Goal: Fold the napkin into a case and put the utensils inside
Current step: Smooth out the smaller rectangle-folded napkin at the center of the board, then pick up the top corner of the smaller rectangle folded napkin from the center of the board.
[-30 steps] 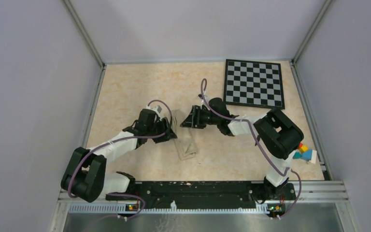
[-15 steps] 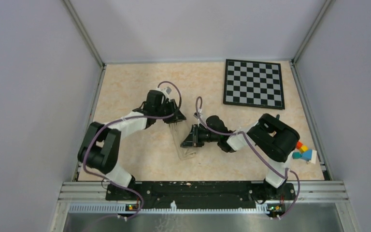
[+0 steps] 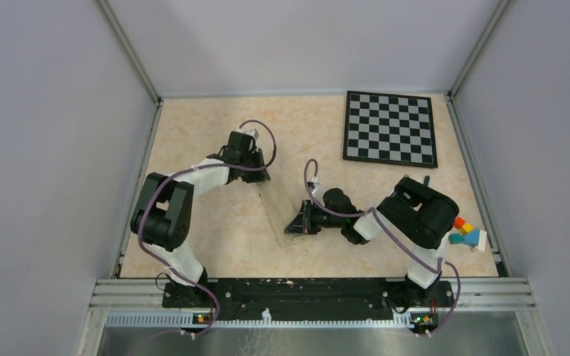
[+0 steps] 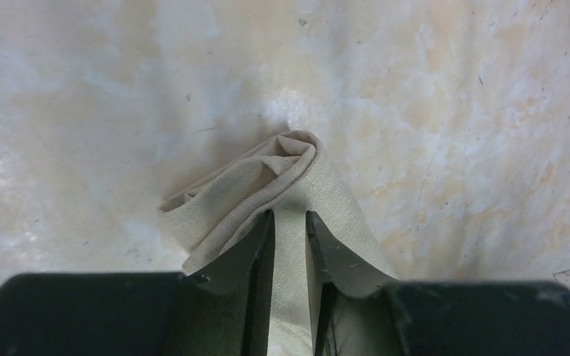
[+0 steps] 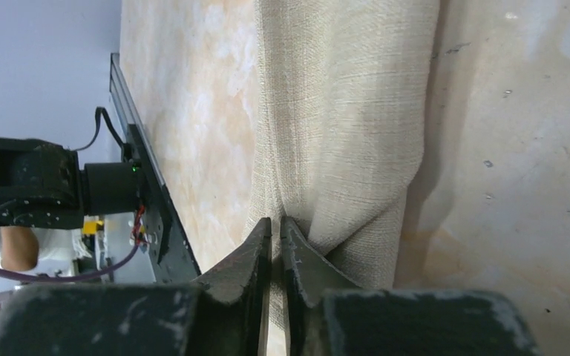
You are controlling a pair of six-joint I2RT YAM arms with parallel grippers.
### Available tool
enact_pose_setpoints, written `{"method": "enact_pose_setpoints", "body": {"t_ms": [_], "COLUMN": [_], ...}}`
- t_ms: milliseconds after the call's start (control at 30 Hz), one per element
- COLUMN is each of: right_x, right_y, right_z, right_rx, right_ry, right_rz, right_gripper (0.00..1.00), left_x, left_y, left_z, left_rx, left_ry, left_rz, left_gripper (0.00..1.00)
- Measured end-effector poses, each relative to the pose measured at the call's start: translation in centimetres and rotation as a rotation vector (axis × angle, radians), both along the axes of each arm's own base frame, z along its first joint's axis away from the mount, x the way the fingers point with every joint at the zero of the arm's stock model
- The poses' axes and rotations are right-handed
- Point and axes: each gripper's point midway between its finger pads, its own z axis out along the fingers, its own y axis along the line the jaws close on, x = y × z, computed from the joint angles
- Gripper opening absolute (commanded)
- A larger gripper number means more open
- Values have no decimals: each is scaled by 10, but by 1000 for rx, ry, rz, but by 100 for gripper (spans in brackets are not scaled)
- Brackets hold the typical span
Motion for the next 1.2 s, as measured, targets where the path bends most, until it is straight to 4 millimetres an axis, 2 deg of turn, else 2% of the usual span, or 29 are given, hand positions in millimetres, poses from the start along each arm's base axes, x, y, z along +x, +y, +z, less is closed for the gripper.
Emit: {"method": "enact_pose_setpoints", "body": {"t_ms": [100,200,267,367,467,533,600,733,800,900,1067,1200], "right_x": [-2,0,8,32,64,89,106,125,127,126,121,122], "right_y": [-1,0,4,19,31,42,50,63,70,77,82,79], "right_z": [5,20,38,69,92,105,110,98,87,70,46,39], "right_rx": [-24,-67,-91,-124,-180,-223,-260,-370,-423,-503,-615,-676], "right_ry": [-23,-98,-186,-348,-482,-557,-606,-663,-677,-699,-719,-745], "right_rz": [33,78,101,107,65,18,-20,-54,-45,-26,4,6], "right_gripper": [33,51,56,60,59,57,55,48,45,33,38,42], "left_x": [-4,-6,-8,-12,-25,-36,-48,-66,-72,-77,-80,-85], "left_y": [6,12,20,47,80,100,111,125,134,143,142,139], "left_z": [14,51,85,133,155,154,146,131,126,123,118,110], "left_rx": [10,-11,-41,-93,-126,-131,-135,-129,-119,-109,-114,-124], "left_ry": [-13,-78,-139,-247,-306,-309,-285,-226,-209,-199,-185,-163], "left_rz": [3,21,53,146,252,308,341,376,395,415,391,371], "left_gripper": [39,54,60,67,70,70,71,72,73,73,73,73]}}
